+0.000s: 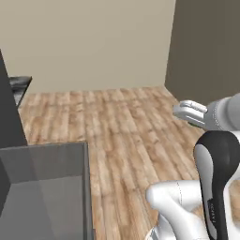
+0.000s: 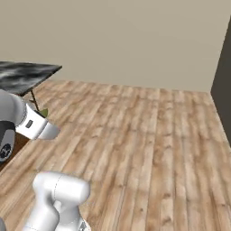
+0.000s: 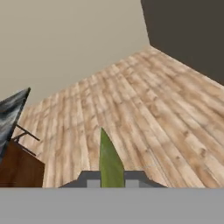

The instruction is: Take the lemon wedge from the fridge and place it on the plate with fish on the dining counter.

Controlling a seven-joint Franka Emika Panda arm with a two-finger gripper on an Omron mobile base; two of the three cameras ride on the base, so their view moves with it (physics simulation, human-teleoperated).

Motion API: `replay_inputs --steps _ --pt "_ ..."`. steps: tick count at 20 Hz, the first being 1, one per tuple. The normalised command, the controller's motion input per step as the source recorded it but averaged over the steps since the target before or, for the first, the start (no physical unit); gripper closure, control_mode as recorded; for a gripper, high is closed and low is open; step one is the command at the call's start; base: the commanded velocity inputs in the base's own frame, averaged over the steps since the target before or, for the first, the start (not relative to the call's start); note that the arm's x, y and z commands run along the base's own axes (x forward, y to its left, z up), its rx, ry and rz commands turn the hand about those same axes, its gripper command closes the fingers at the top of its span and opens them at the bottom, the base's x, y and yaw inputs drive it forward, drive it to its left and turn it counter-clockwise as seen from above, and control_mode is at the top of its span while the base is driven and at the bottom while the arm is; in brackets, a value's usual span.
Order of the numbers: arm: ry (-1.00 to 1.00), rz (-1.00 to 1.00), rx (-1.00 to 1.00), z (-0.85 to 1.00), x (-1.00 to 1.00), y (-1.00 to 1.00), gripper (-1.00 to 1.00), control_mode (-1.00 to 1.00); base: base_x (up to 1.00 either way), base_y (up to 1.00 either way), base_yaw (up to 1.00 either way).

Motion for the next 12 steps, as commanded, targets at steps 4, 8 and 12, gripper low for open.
replay_inputs --steps 4,8,12 --pt "0.0 0.0 0.0 0.0 0.0 0.0 1.0 1.0 0.0 0.05 1.0" --pt "0.0 0.0 0.0 0.0 0.0 0.0 1.0 1.0 0.14 0.0 0.94" --pt "0.0 0.0 0.0 0.0 0.0 0.0 1.0 1.0 0.59 -0.01 0.84"
